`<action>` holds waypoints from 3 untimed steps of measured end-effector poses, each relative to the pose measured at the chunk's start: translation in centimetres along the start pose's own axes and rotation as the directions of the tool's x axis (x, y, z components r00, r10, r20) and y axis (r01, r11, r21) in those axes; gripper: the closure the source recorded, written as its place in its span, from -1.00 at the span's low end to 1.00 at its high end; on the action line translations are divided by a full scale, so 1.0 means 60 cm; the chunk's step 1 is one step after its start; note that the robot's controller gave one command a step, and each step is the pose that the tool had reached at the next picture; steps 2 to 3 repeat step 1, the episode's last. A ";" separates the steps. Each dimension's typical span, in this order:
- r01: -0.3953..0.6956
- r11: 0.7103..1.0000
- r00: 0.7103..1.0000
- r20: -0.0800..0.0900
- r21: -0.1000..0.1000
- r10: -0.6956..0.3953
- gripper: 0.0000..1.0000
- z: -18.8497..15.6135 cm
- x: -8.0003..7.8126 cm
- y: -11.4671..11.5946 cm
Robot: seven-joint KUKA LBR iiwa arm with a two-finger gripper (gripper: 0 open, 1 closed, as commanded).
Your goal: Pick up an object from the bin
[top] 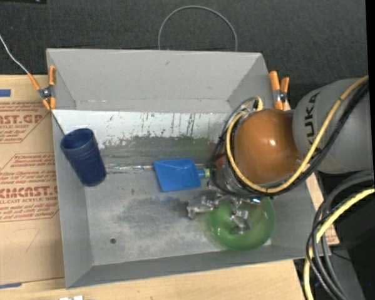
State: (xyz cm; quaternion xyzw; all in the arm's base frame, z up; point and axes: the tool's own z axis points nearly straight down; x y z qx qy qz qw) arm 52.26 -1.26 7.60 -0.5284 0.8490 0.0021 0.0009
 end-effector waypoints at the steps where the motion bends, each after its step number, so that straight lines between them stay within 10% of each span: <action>1: -0.237 0.971 0.971 0.012 0.008 0.237 -1.00 -0.003 0.084 0.017; 3: -0.237 0.971 0.971 0.012 0.008 0.237 -1.00 -0.003 0.084 0.017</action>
Offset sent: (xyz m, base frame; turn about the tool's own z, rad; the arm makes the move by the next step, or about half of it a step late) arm 0.0052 -0.0050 -0.0060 -0.3921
